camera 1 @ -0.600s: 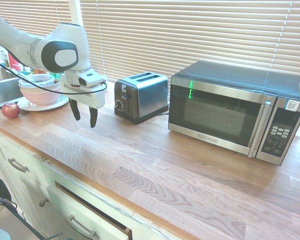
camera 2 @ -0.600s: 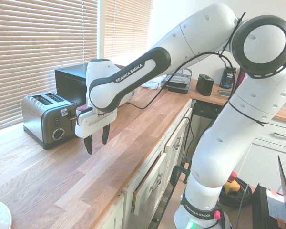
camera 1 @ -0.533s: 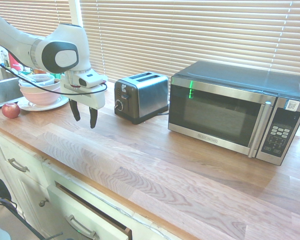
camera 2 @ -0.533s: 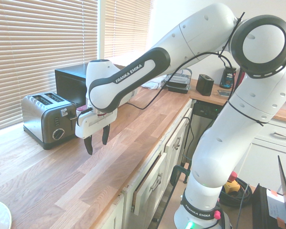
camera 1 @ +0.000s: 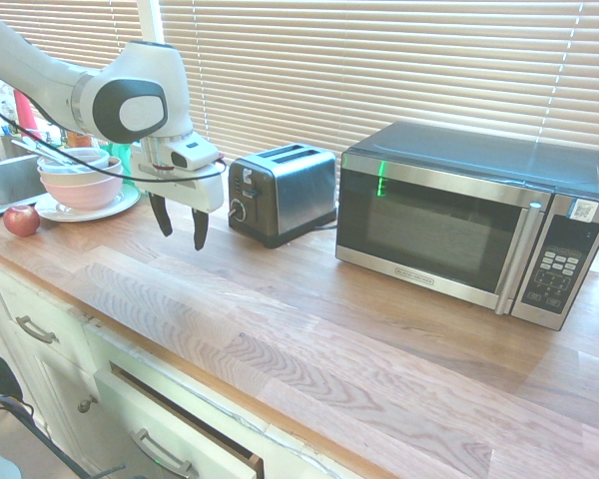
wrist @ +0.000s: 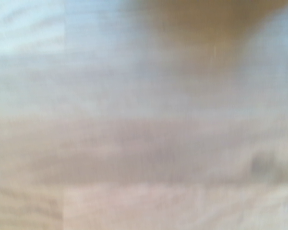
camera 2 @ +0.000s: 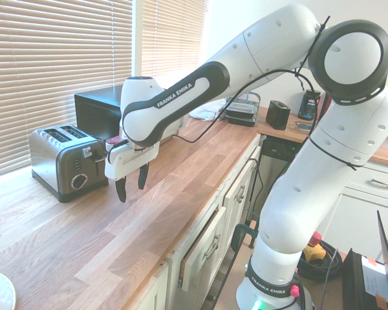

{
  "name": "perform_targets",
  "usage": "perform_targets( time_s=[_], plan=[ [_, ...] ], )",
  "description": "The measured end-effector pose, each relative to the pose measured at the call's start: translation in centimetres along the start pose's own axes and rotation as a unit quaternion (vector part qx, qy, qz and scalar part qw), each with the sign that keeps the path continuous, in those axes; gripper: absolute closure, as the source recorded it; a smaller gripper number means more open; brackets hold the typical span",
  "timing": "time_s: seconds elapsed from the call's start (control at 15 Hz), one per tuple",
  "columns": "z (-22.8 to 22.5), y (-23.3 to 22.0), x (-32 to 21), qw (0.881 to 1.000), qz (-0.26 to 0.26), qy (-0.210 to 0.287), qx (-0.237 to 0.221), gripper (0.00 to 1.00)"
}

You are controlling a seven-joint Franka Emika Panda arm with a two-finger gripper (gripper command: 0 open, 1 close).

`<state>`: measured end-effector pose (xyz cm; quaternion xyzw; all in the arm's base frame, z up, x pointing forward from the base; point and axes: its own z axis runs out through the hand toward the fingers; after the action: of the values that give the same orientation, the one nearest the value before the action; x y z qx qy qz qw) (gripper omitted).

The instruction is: Press the toaster

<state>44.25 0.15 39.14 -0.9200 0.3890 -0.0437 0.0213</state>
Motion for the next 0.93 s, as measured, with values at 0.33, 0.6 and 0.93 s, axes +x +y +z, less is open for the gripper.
perform_targets(
  time_s=[0.33,0.6,0.93],
  plan=[
    [-3.2,-5.9,5.2,1.0,-0.012,0.016,0.011,0.0],
    [-4.7,-8.3,8.2,1.0,-0.008,0.023,0.018,0.0],
    [-5.0,-11.3,10.5,1.0,-0.001,0.021,0.018,0.0]
  ],
)
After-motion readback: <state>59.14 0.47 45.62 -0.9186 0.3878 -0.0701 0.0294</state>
